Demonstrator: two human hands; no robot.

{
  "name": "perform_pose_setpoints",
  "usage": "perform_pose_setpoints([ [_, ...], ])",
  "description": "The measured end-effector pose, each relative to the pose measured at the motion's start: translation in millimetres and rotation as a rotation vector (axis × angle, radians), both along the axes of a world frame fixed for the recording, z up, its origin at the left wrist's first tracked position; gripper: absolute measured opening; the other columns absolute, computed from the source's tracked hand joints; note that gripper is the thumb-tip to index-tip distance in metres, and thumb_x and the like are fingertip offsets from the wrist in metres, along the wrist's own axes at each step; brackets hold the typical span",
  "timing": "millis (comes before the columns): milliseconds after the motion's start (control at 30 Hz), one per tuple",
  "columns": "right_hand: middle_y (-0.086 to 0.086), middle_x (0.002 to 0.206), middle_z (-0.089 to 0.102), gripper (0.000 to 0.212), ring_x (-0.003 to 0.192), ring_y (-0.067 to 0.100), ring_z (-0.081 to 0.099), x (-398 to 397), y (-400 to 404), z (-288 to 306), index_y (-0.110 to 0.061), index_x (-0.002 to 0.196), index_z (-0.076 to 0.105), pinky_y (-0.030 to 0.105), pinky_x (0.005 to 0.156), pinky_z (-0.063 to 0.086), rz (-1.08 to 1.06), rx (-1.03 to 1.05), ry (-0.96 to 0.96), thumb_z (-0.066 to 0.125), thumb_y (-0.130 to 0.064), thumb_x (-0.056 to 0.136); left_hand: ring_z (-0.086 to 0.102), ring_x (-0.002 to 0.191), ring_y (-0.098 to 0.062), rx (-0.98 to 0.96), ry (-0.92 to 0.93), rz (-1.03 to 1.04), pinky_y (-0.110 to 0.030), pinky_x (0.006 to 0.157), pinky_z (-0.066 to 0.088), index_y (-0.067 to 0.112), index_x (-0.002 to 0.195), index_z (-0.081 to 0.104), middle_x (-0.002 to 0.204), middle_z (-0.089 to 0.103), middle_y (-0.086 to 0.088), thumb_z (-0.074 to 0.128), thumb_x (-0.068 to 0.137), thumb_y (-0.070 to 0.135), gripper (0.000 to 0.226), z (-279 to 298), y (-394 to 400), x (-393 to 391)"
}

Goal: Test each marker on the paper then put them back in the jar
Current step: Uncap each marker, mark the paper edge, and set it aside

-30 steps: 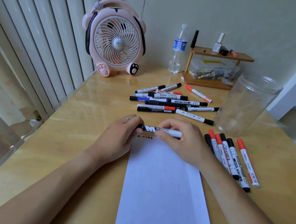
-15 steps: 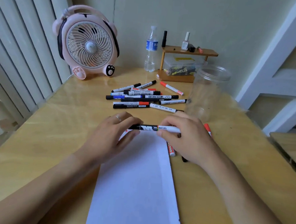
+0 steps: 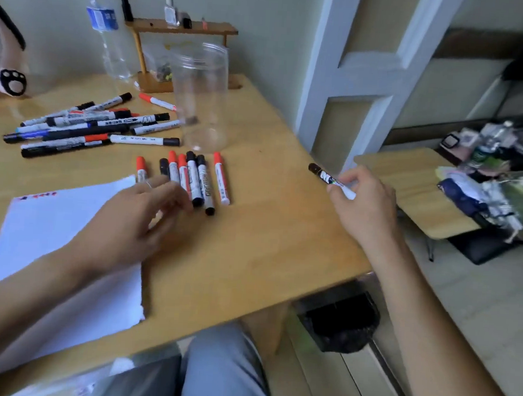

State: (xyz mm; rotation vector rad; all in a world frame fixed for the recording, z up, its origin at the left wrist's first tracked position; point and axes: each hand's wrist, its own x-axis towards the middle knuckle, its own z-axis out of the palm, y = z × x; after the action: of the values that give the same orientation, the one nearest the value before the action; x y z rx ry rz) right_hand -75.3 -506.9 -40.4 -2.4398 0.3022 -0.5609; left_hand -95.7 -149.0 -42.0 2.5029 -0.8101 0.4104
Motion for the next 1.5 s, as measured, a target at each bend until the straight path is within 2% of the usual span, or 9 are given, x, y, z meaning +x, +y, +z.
perform_pose_setpoints([
  [233,0.001,0.102,0.069,0.015,0.09,0.02,0.06,-5,-87,-27,-0.015,0.105,0.069,0.03,0.069,0.043,-0.191,0.36,0.139,0.061,-0.024,0.095,0.057,0.106,-0.017,0.056,0.088,-0.266,-0.035,0.094,0.046,0.02,0.114,0.061,0.112,0.059,0.004,0.049,0.09,0.015,0.027,-4,-127,19],
  [400,0.032,0.12,0.066,0.042,0.114,0.044,0.063,-11,-96,-110,-0.001,0.091,0.066,0.048,0.097,0.054,-0.17,0.4,0.497,0.062,-0.04,0.076,0.053,0.122,-0.019,0.093,0.119,-0.25,-0.048,0.103,0.043,0.023,0.125,0.057,0.13,0.055,0.006,0.044,0.098,0.033,0.032,-25,-166,32],
  [567,0.016,0.14,0.053,0.028,0.123,0.037,0.056,-17,-80,-170,-0.003,0.133,0.052,0.041,0.105,0.044,-0.229,0.262,0.725,0.045,-0.017,0.109,0.05,0.124,-0.018,0.153,0.118,-0.207,-0.042,0.103,0.036,0.027,0.126,0.054,0.131,0.052,0.008,0.038,0.098,0.04,0.035,-31,-171,32],
  [833,0.011,0.103,0.062,0.011,0.084,0.026,0.058,-13,-79,-221,-0.01,0.109,0.056,0.034,0.07,0.05,-0.245,0.129,0.641,0.051,-0.019,0.103,0.049,0.125,-0.015,0.125,0.103,-0.208,-0.032,0.1,0.031,0.027,0.126,0.055,0.13,0.052,0.01,0.046,0.096,0.034,0.031,-34,-172,35],
  [967,0.003,0.085,0.052,0.016,0.065,0.018,0.049,-21,-83,-200,-0.017,0.089,0.046,0.031,0.06,0.043,-0.274,0.251,0.63,0.047,-0.021,0.105,0.052,0.123,-0.017,0.126,0.104,-0.21,-0.037,0.102,0.036,0.028,0.126,0.056,0.129,0.054,0.009,0.045,0.097,0.035,0.032,-34,-171,33],
  [1100,0.007,0.104,0.046,0.018,0.101,0.024,0.049,-23,-87,-146,-0.016,0.12,0.049,0.035,0.088,0.042,-0.197,0.38,0.495,0.054,-0.009,0.104,0.057,0.122,-0.021,0.104,0.106,-0.229,-0.05,0.104,0.045,0.024,0.125,0.059,0.13,0.057,0.005,0.042,0.097,0.035,0.034,-32,-166,35],
  [1167,0.007,0.098,0.057,0.009,0.101,0.025,0.056,-19,-93,-119,-0.013,0.102,0.06,0.037,0.087,0.046,-0.101,0.399,0.425,0.06,-0.006,0.098,0.058,0.123,-0.021,0.113,0.113,-0.246,-0.047,0.105,0.046,0.022,0.126,0.061,0.133,0.059,0.002,0.042,0.097,0.034,0.037,-33,-166,36],
  [1367,-0.002,0.09,0.076,0.018,0.067,0.014,0.067,5,-92,-28,-0.018,0.092,0.073,0.022,0.058,0.044,-0.106,0.152,0.3,0.057,-0.019,0.1,0.038,0.148,-0.013,0.115,0.168,-0.246,-0.041,0.12,0.032,0.025,0.141,0.058,0.152,0.051,0.001,0.031,0.097,0.052,0.058,-13,-150,29],
  [1500,-0.005,0.076,0.075,0.018,0.064,0.014,0.066,23,-28,13,-0.023,0.087,0.073,0.037,0.078,0.058,0.04,0.081,0.085,0.058,-0.018,0.096,0.023,0.153,-0.005,0.129,0.131,-0.14,-0.044,0.126,0.019,0.038,0.148,0.049,0.161,0.04,0.008,0.025,0.095,0.061,0.062,1,-94,31],
])
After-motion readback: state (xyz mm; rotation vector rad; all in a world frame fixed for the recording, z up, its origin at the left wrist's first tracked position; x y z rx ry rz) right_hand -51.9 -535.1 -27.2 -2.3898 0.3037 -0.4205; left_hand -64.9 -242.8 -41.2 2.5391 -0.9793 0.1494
